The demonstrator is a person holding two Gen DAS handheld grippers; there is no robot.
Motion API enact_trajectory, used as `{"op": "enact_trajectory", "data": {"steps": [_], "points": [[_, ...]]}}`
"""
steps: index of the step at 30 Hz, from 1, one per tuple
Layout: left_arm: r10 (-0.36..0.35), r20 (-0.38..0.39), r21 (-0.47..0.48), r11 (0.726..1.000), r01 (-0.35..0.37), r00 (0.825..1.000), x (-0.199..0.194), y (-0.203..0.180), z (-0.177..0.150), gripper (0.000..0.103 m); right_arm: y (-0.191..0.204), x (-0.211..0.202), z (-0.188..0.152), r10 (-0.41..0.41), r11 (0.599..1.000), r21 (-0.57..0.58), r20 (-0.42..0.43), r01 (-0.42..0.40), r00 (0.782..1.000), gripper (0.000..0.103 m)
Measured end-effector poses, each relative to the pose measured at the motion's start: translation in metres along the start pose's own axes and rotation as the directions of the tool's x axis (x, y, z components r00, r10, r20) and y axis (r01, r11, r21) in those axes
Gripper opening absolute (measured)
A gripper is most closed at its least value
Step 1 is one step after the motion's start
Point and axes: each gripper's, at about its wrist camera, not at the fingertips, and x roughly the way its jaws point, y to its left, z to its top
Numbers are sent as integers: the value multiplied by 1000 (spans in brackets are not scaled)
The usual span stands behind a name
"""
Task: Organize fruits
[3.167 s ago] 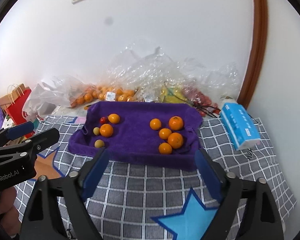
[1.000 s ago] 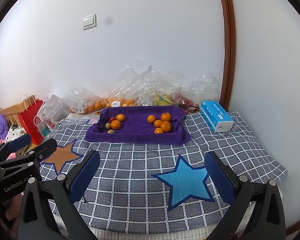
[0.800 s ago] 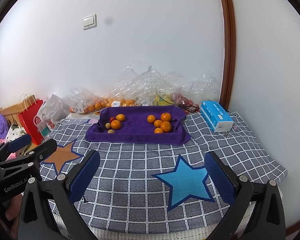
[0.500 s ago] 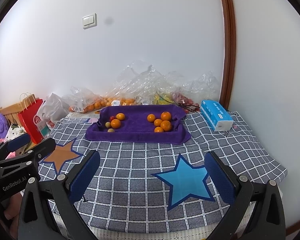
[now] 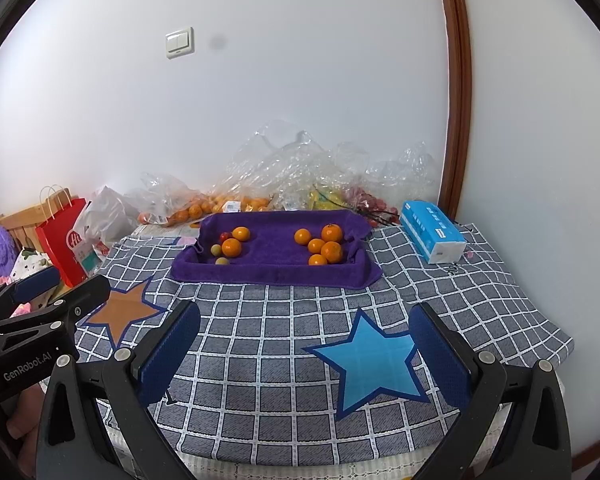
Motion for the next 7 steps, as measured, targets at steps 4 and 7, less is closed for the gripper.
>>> {"op": "enact_trajectory", "data": {"steps": [4,7], "points": [[0,0,0,1000,0,1000,0,0,0,85,0,0,0,0,1000,-2,0,0,1000,103],[-2,-2,-1,1000,2,1000,0,1,0,85,0,0,0,-1,1000,-2,0,1,1000,103]]}}
